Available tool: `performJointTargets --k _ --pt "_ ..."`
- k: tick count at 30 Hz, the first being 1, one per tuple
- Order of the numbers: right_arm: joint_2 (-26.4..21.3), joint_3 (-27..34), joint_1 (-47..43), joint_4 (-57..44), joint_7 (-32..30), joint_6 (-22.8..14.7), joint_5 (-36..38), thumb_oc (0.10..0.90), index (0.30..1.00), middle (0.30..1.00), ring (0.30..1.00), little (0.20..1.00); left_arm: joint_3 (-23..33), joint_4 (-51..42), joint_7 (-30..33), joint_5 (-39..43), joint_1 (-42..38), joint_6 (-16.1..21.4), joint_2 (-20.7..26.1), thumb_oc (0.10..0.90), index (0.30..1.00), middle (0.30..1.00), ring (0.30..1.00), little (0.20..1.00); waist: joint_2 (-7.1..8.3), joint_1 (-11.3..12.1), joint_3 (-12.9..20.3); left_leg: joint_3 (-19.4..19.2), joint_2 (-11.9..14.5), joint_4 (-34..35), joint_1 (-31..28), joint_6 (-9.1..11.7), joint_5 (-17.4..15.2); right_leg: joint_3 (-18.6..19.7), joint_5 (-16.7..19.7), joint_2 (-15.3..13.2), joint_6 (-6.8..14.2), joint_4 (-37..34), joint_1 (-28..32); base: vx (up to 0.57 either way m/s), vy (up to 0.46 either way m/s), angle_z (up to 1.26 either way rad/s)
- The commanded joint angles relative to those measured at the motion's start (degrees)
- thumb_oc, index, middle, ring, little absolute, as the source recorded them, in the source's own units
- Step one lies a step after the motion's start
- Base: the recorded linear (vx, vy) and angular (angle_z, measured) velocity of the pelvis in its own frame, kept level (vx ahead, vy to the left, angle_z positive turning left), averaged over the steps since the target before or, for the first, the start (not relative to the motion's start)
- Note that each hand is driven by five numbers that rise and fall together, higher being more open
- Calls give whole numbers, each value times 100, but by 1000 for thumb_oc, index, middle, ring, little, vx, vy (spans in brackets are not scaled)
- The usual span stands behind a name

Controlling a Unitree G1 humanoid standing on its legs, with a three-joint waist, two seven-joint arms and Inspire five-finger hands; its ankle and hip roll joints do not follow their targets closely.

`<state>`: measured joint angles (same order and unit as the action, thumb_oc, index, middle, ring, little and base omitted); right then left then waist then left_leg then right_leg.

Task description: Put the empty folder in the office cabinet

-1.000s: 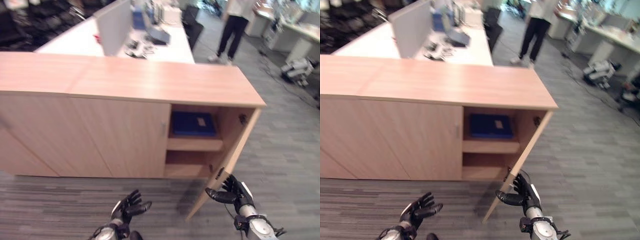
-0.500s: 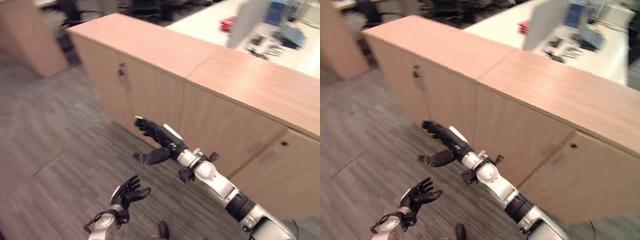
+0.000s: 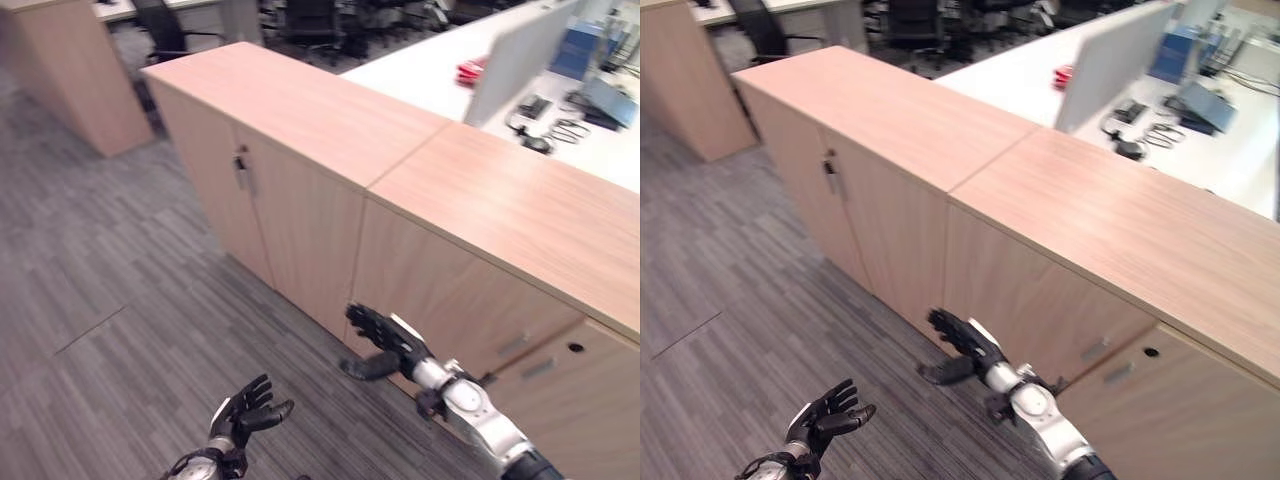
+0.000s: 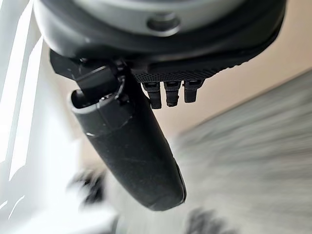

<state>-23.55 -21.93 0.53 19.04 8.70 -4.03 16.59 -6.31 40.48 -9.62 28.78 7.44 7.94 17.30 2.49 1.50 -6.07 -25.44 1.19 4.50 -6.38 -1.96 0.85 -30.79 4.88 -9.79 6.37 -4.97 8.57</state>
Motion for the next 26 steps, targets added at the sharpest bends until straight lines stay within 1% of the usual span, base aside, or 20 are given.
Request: performJointTargets --k 1,2,5,8,9,10,13,15,17,19,23,26 --pt "177 282 29 -76 -57 -496 -38 800 900 900 900 900 61 -1 -224 -26 -478 345 -81 800 900 900 900 900 -205 -119 162 -483 502 50 -100 665 175 -90 -543 22 314 80 383 22 -47 -53" --pt "177 286 33 -71 -55 -503 -38 800 900 900 900 900 54 0 -225 -25 -476 345 -80 800 900 900 900 900 -207 -108 164 -489 504 50 -104 667 174 -83 -543 23 313 80 384 23 -57 -72" --pt "408 771 337 541 -264 -531 295 800 900 900 900 900 146 17 -196 11 -415 332 -152 800 900 900 900 900 -275 -242 171 -615 512 50 -184 681 176 -6 -535 24 319 68 375 29 -39 -45" --pt "611 1257 505 1454 -516 -554 539 800 900 900 900 900 223 20 -108 -13 -321 317 -210 800 900 900 900 900 -341 -332 154 -722 527 48 -262 689 192 45 -537 41 303 73 384 29 -56 -32" --pt "612 1259 500 1466 -515 -561 539 800 900 900 900 900 220 20 -106 -15 -322 317 -212 800 900 900 900 900 -342 -326 153 -725 528 48 -263 690 192 48 -538 42 302 73 384 32 -58 -30" --pt "619 1373 520 1678 -604 -547 528 800 900 900 900 900 232 60 -35 -101 -303 319 -207 800 900 900 900 900 -366 -374 141 -765 538 42 -276 695 198 55 -540 53 292 78 377 20 -35 -12" --pt "644 1481 512 2034 -653 -525 544 800 900 900 900 900 154 234 42 -399 -268 308 -208 800 900 900 900 900 -410 -456 100 -865 561 27 -321 696 204 124 -534 68 273 87 350 22 -48 -12" --pt "643 1500 506 2137 -661 -532 553 800 900 900 900 900 121 297 61 -489 -269 322 -219 800 900 900 900 900 -426 -465 84 -893 561 25 -338 693 198 161 -536 73 267 88 343 11 -23 -18" --pt "657 1532 480 2340 -672 -525 668 800 900 900 900 900 -2 463 87 -733 -253 332 -217 800 900 900 900 900 -477 -527 75 -968 557 17 -363 690 187 220 -535 61 281 85 313 15 -25 -22" --pt "674 1507 459 2446 -675 -534 716 800 900 900 900 900 -118 653 164 -1006 -300 367 -220 800 900 900 900 900 -514 -573 38 -996 561 12 -370 702 196 267 -546 71 252 91 302 17 -12 -19" --pt "667 1451 378 2520 -680 -530 760 800 900 900 900 900 -297 877 229 -1307 -377 396 -244 800 900 900 900 900 -579 -676 14 -1078 550 6 -465 690 160 378 -575 94 231 94 302 31 -4 -5" --pt "654 1352 344 2475 -642 -540 722 800 900 900 900 900 -352 1006 243 -1335 -423 413 -282 800 900 900 900 900 -609 -728 8 -1119 546 2 -509 685 139 414 -580 101 224 112 300 24 -5 -16"
